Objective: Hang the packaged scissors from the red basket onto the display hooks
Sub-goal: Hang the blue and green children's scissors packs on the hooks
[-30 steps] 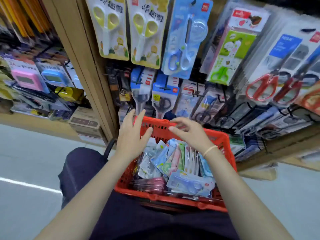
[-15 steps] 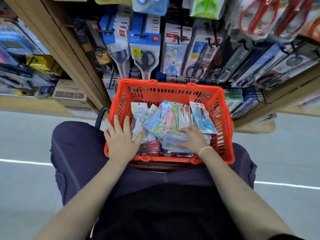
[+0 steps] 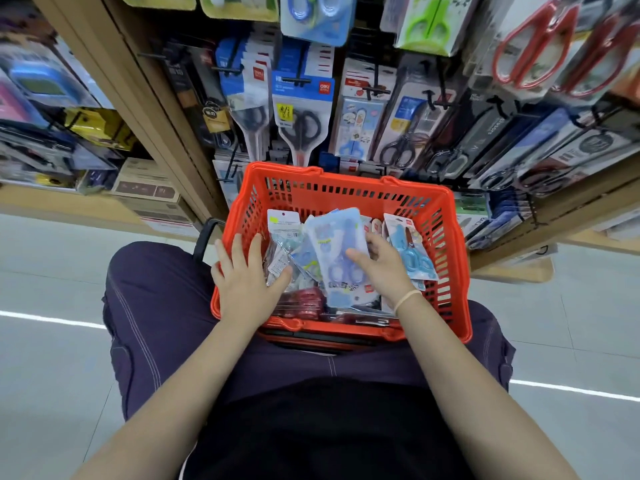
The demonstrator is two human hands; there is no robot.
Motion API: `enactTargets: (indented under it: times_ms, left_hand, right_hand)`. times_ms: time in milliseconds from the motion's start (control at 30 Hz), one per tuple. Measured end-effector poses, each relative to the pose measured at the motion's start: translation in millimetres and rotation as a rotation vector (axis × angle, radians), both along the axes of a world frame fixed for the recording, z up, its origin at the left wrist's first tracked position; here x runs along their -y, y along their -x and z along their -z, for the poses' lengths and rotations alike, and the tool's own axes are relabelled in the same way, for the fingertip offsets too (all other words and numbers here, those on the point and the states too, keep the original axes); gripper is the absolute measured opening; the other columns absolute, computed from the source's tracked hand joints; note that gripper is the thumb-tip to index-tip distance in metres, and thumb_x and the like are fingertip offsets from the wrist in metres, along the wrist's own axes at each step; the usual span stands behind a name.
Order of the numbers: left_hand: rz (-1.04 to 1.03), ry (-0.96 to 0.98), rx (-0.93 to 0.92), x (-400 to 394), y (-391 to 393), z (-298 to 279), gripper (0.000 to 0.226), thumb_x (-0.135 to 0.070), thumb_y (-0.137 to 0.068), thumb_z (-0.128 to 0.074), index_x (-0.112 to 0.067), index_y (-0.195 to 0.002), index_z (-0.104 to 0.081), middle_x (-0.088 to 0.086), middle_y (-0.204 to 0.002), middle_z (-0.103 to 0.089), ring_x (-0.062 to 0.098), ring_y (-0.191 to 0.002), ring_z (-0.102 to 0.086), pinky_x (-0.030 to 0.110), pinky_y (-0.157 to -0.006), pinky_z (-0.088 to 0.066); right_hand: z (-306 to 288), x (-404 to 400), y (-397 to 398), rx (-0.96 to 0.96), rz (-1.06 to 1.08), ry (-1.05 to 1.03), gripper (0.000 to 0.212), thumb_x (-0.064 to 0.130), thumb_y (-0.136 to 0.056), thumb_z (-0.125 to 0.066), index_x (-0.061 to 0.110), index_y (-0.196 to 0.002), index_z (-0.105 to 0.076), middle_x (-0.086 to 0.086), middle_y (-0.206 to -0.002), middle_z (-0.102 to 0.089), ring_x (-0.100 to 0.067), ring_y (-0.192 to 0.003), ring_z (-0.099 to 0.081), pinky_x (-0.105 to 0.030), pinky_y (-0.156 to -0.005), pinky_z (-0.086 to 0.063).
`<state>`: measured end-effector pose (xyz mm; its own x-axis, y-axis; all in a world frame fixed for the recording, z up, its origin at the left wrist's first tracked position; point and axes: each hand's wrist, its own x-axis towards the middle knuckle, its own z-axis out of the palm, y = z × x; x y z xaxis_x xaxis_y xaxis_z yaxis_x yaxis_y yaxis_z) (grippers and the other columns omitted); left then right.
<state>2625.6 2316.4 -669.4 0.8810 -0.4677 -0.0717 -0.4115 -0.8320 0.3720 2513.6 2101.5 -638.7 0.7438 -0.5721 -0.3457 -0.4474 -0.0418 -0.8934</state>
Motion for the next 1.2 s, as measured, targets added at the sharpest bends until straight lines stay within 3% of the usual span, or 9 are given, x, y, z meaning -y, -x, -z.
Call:
enactTargets:
  times_ms: [100,233,300,400,500,633,800,1000,1200]
  left_hand:
    - [0.028,0.211,-0.079,5,-2,-12,0.096,-0.076,-0.081,-0.042,-0.012,-0.153,-0.042,0.015,-0.162,-0.033,0.037,-0.156,-0.014,0.059,-0.122,-0.013]
    - [0.008,0.648,-0.687,29,6,-51,0.059,-0.056,-0.088,-0.071,-0.028,-0.138,-0.058,-0.015,-0.137,-0.062,0.013,-0.132,-0.056,0.034,-0.109,-0.046]
    - [-0.08,0.79,-0.967,37,7,-63,0.024,-0.032,-0.096,-0.071,-0.031,-0.12,-0.069,-0.011,-0.114,-0.076,0.02,-0.115,-0.069,0.032,-0.096,-0.056]
    - [-0.116,0.889,-1.166,38,4,-67,0.031,-0.024,-0.096,-0.07,-0.023,-0.128,-0.069,0.003,-0.121,-0.075,0.027,-0.116,-0.07,0.044,-0.099,-0.054]
    - [-0.1,0.918,-1.229,42,0,-67,0.042,-0.021,-0.094,-0.071,-0.02,-0.135,-0.063,0.006,-0.125,-0.074,0.027,-0.115,-0.07,0.047,-0.1,-0.055]
    - [-0.091,0.897,-1.204,62,-2,-60,0.056,-0.025,-0.079,-0.083,-0.019,-0.132,-0.066,0.007,-0.123,-0.074,0.029,-0.115,-0.07,0.051,-0.103,-0.053]
    - [-0.146,0.768,-1.121,91,-3,-48,0.036,-0.024,-0.086,-0.081,-0.029,-0.12,-0.07,-0.005,-0.116,-0.077,0.016,-0.109,-0.071,0.04,-0.098,-0.052]
    - [-0.279,0.681,-1.172,117,4,-27,0.026,-0.031,-0.081,-0.086,-0.033,-0.103,-0.072,-0.018,-0.1,-0.076,0.009,-0.107,-0.063,0.046,-0.111,-0.038]
    - [-0.29,0.693,-1.151,123,3,-8,0.02,-0.014,-0.092,-0.074,-0.026,-0.108,-0.072,-0.001,-0.109,-0.078,0.014,-0.099,-0.073,0.035,-0.083,-0.053]
  right_hand:
    - [-11,-5,-10,0.157,0.124,-0.286,0.021,0.017,-0.096,-0.067,0.013,-0.116,-0.065,-0.006,-0.115,-0.072,-0.021,-0.106,-0.068,-0.043,-0.097,-0.055]
    - [-19,-15,-21,0.205,0.172,-0.434,0.023,0.016,-0.098,-0.063,0.006,-0.119,-0.063,-0.015,-0.115,-0.073,-0.026,-0.101,-0.071,-0.044,-0.091,-0.057]
    - [-23,-23,-24,0.22,0.168,-0.471,0.013,0.013,-0.1,-0.059,0.007,-0.112,-0.061,-0.013,-0.106,-0.073,-0.021,-0.089,-0.073,-0.036,-0.079,-0.058]
    - [-23,-28,-25,0.195,0.186,-0.465,0.015,0.02,-0.1,-0.062,0.009,-0.109,-0.057,-0.02,-0.112,-0.069,-0.025,-0.091,-0.07,-0.04,-0.082,-0.058]
    - [-24,-21,-21,0.127,0.119,-0.278,0.021,0.036,-0.093,-0.068,0.017,-0.093,-0.06,-0.009,-0.095,-0.069,-0.02,-0.087,-0.064,-0.04,-0.084,-0.051]
    - [-24,3,-5,0.05,0.134,-0.104,0.028,0.034,-0.098,-0.065,0.017,-0.077,-0.057,0.015,-0.054,-0.048,0.0,-0.049,-0.043,-0.015,-0.054,-0.035]
    - [-2,62,26,-0.02,0.329,0.099,0.027,0.022,-0.098,-0.064,0.01,-0.123,-0.062,0.002,-0.115,-0.062,-0.011,-0.109,-0.058,-0.022,-0.092,-0.041]
    - [54,86,36,-0.25,0.248,0.143,0.042,0.016,-0.104,-0.051,0.003,-0.144,-0.048,-0.014,-0.14,-0.053,-0.029,-0.131,-0.051,-0.031,-0.104,-0.038]
    - [83,85,38,-0.309,0.214,0.187,0.029,0.008,-0.098,-0.058,0.006,-0.126,-0.064,-0.018,-0.129,-0.056,-0.033,-0.121,-0.052,-0.022,-0.095,-0.033]
